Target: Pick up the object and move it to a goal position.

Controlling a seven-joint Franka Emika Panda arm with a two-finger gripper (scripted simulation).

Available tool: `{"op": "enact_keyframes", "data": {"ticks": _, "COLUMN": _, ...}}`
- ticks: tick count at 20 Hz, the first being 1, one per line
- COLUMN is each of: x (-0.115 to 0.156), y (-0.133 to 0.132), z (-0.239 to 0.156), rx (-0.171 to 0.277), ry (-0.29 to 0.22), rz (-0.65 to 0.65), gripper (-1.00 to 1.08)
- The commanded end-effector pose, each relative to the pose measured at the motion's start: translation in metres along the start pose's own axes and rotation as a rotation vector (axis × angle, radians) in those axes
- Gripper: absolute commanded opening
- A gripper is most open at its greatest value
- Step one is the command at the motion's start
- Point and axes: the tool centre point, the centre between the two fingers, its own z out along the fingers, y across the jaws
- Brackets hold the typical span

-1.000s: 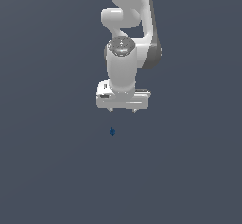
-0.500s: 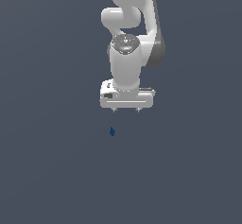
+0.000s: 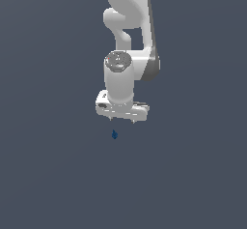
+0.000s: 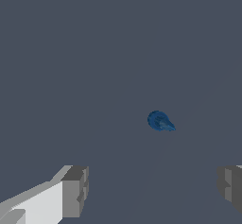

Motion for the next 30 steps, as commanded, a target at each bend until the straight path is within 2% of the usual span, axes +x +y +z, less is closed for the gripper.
{"op": "enact_keyframes", "data": {"ticks": 1, "x": 0.006, "y": 0.011, "z": 0.015, "rx": -0.007, "ry": 0.001, "rz": 0.062, "gripper": 1.0}}
{"op": "enact_keyframes", "data": {"ticks": 10, "x": 0.017, "y": 0.036, "z": 0.046, "rx": -0.027, "ry": 0.007, "rz": 0.191, "gripper": 1.0}}
{"op": "enact_keyframes", "data": {"ticks": 17, "x": 0.017, "y": 0.038, "z": 0.051, "rx": -0.027, "ry": 0.006, "rz": 0.194, "gripper": 1.0}}
{"op": "enact_keyframes", "data": {"ticks": 25, "x": 0.016, "y": 0.039, "z": 0.088, "rx": -0.028, "ry": 0.007, "rz": 0.198, "gripper": 1.0}}
{"op": "enact_keyframes", "data": {"ticks": 30, "x": 0.018, "y": 0.04, "z": 0.098, "rx": -0.028, "ry": 0.007, "rz": 0.199, "gripper": 1.0}}
